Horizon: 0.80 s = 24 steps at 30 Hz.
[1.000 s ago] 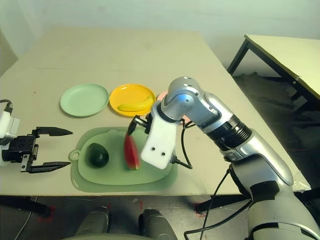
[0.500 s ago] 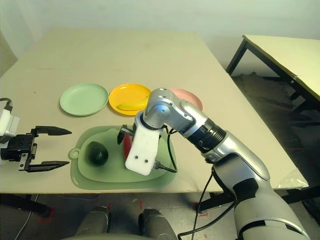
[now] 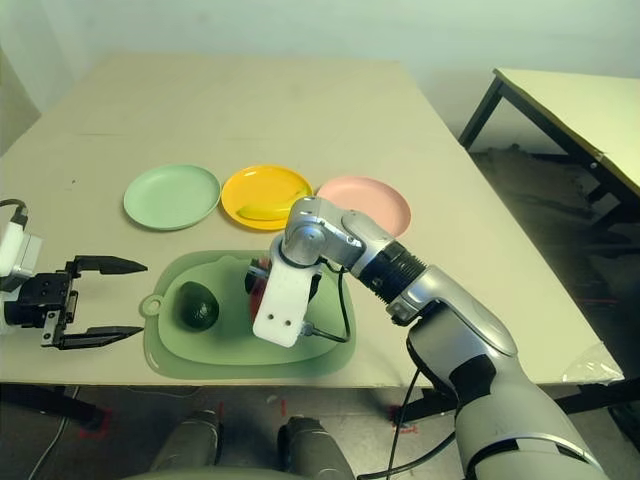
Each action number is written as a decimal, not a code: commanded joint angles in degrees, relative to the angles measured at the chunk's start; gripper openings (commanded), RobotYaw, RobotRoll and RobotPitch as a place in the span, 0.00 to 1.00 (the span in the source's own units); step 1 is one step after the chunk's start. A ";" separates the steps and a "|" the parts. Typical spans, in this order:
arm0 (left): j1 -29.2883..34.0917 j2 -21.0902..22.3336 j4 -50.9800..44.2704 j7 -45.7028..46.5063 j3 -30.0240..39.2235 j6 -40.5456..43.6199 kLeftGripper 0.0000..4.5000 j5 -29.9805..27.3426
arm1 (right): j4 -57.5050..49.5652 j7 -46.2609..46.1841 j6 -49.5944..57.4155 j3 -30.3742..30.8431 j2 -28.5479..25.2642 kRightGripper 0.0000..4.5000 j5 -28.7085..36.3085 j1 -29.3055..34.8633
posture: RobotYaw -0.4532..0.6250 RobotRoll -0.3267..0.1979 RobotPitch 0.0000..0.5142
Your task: Place the fruits into color-matched plates.
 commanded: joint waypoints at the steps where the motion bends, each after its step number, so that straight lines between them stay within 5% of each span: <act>1: 0.09 0.02 0.03 0.09 0.33 -0.15 1.00 0.07 | -1.04 1.04 0.64 1.55 -0.10 0.99 0.19 2.30 | 0.57 0.62 0.18; 6: -0.44 -0.31 0.24 0.27 -0.06 -0.47 1.00 0.27 | -3.12 2.80 3.26 1.16 -0.63 0.99 0.95 3.39 | 0.56 0.62 0.18; 13: -1.33 -0.80 0.50 0.39 -0.35 -0.83 1.00 0.48 | -6.87 5.36 8.15 0.51 -2.19 0.48 1.36 5.59 | 0.56 0.62 0.17; 24: -1.45 -1.30 1.01 0.45 -0.62 -1.42 1.00 0.71 | -7.88 6.47 11.26 -1.07 -2.61 0.47 1.99 6.07 | 0.56 0.62 0.16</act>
